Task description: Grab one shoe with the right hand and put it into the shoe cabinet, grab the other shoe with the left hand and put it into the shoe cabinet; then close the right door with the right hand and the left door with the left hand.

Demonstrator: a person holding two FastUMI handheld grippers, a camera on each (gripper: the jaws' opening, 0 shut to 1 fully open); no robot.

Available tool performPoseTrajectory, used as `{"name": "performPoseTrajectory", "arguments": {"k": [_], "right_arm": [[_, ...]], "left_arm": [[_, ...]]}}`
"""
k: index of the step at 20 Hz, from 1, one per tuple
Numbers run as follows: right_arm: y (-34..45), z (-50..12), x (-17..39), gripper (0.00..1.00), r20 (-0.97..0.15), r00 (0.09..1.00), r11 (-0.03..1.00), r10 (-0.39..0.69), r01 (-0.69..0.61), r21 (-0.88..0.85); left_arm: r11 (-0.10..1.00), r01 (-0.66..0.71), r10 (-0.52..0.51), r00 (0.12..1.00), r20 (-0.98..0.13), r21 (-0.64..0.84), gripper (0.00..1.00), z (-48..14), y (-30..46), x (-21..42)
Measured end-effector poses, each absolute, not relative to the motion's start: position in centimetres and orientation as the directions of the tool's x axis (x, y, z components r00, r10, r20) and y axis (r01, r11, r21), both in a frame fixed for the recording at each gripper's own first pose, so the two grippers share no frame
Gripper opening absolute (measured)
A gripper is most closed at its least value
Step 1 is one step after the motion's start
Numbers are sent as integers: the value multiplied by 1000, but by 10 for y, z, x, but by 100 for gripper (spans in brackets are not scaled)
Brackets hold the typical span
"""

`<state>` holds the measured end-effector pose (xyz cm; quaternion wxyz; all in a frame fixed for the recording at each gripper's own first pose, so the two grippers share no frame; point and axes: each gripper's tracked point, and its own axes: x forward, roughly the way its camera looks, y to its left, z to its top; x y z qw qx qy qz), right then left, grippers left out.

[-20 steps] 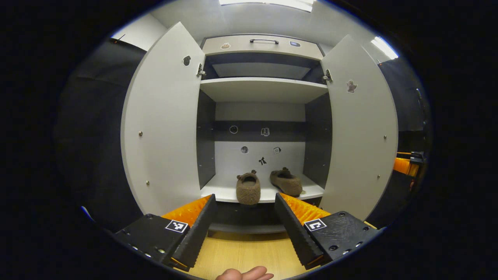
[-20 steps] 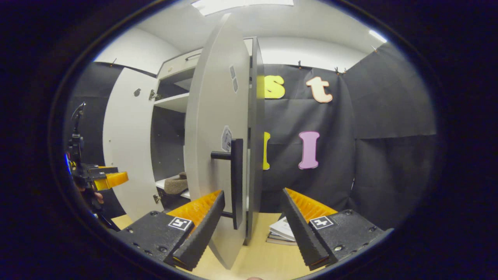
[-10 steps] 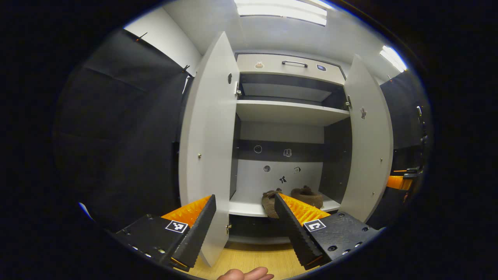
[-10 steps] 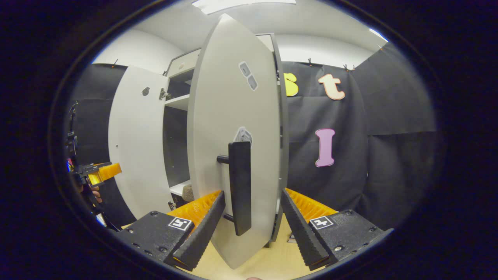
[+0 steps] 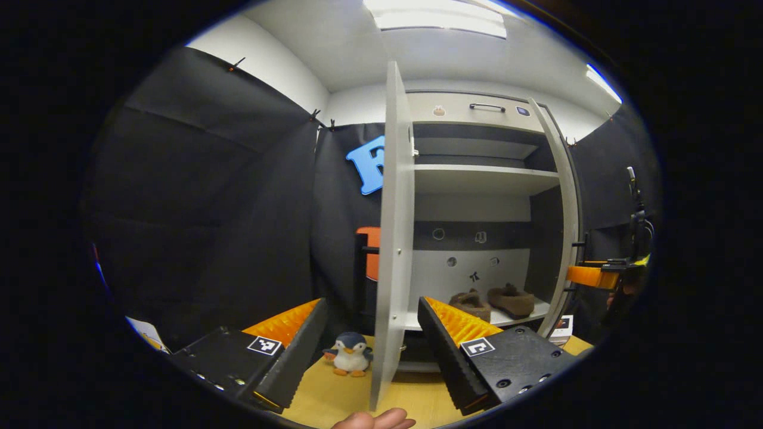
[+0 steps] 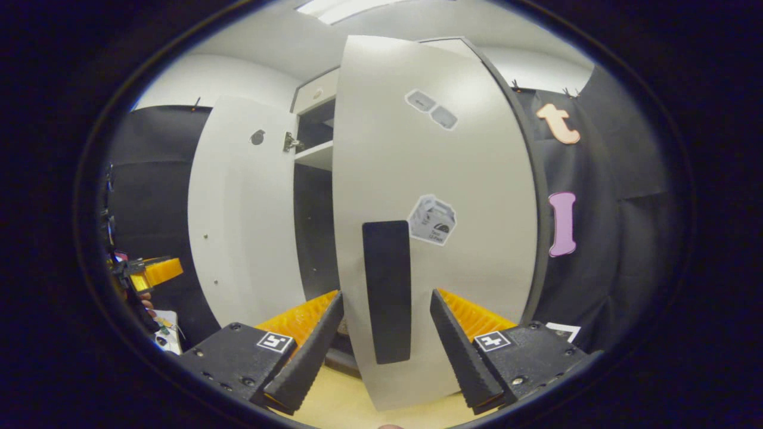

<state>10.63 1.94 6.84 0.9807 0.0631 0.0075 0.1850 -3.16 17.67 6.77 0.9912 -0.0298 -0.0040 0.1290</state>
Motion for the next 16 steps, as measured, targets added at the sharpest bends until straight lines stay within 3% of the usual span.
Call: {"name": "performPoseTrajectory", "arguments": {"k": [5, 10, 16], "right_arm": [[13, 59, 106, 99, -20, 938, 932, 347, -342, 121], [-21, 64, 93, 99, -11, 964, 963, 264, -263, 54], [-40, 57, 84, 99, -28, 981, 980, 193, -191, 63]], "left_arm": [[951, -307, 309, 949, -62, 34, 98, 31, 244, -19], [982, -191, 186, 969, -160, -11, 95, -1, 244, 22], [983, -185, 183, 978, -102, -11, 91, 15, 239, 24]]}}
